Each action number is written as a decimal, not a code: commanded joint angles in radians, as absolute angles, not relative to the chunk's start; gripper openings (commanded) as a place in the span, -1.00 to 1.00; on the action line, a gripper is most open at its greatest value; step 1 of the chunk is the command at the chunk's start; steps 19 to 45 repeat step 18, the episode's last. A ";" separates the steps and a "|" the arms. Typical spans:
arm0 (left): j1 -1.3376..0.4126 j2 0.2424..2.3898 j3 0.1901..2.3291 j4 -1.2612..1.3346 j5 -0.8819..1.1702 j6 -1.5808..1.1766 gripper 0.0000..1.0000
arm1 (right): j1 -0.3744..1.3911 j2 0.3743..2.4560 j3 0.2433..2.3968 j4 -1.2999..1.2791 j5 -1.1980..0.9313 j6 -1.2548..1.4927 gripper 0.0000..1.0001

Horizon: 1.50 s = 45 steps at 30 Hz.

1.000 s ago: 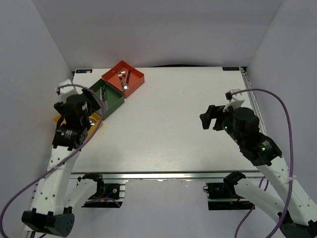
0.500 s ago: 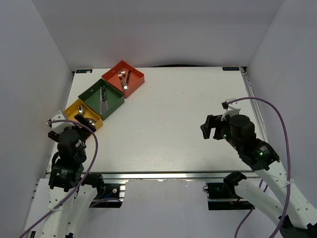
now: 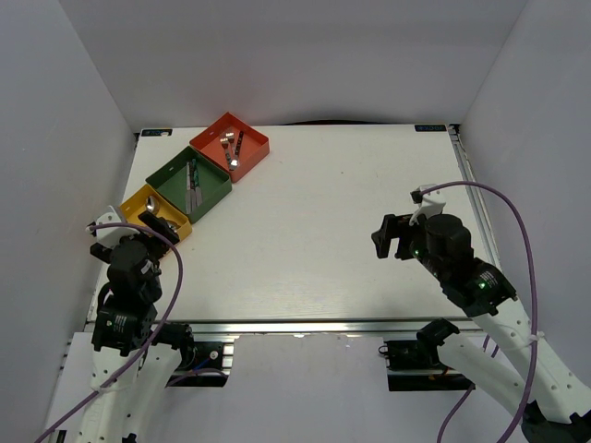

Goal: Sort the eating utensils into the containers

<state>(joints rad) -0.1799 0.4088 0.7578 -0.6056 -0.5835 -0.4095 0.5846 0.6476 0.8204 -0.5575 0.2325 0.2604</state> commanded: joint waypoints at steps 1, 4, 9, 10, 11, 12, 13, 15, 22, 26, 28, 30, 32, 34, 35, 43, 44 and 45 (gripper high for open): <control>-0.183 0.411 0.741 -0.589 -0.577 -0.417 0.96 | 0.588 0.638 0.831 -0.515 0.232 0.267 0.79; -0.184 0.417 0.738 -0.589 -0.581 -0.419 0.96 | 0.586 0.643 0.833 -0.515 0.226 0.268 0.79; -0.184 0.417 0.739 -0.592 -0.588 -0.422 0.96 | 0.586 0.643 0.841 -0.515 0.213 0.272 0.79; -0.184 0.414 0.738 -0.592 -0.588 -0.422 0.96 | 0.587 0.643 0.842 -0.515 0.213 0.275 0.79; -0.184 0.414 0.738 -0.592 -0.588 -0.422 0.96 | 0.588 0.641 0.842 -0.518 0.210 0.275 0.79; -0.183 0.414 0.736 -0.591 -0.588 -0.422 0.96 | 0.588 0.641 0.841 -0.517 0.210 0.275 0.79; -0.184 0.414 0.738 -0.592 -0.588 -0.422 0.96 | 0.588 0.640 0.842 -0.518 0.209 0.275 0.79; -0.183 0.411 0.736 -0.592 -0.591 -0.422 0.96 | 0.587 0.640 0.838 -0.518 0.203 0.276 0.79; -0.184 0.408 0.736 -0.592 -0.591 -0.423 0.96 | 0.586 0.641 0.835 -0.515 0.193 0.276 0.79; -0.184 0.408 0.736 -0.592 -0.591 -0.423 0.96 | 0.586 0.641 0.835 -0.515 0.193 0.276 0.79; -0.184 0.408 0.736 -0.592 -0.591 -0.423 0.96 | 0.586 0.641 0.835 -0.515 0.193 0.276 0.79; -0.184 0.408 0.736 -0.592 -0.591 -0.423 0.96 | 0.586 0.641 0.835 -0.515 0.193 0.276 0.79; -0.184 0.408 0.736 -0.592 -0.591 -0.423 0.96 | 0.586 0.641 0.835 -0.515 0.193 0.276 0.79; -0.184 0.408 0.736 -0.592 -0.591 -0.423 0.96 | 0.586 0.641 0.835 -0.515 0.193 0.276 0.79; -0.184 0.408 0.736 -0.592 -0.591 -0.423 0.96 | 0.586 0.641 0.835 -0.515 0.193 0.276 0.79; -0.184 0.408 0.736 -0.592 -0.591 -0.423 0.96 | 0.586 0.641 0.835 -0.515 0.193 0.276 0.79; -0.184 0.408 0.736 -0.592 -0.591 -0.423 0.96 | 0.586 0.641 0.835 -0.515 0.193 0.276 0.79; -0.184 0.408 0.736 -0.592 -0.591 -0.423 0.96 | 0.586 0.641 0.835 -0.515 0.193 0.276 0.79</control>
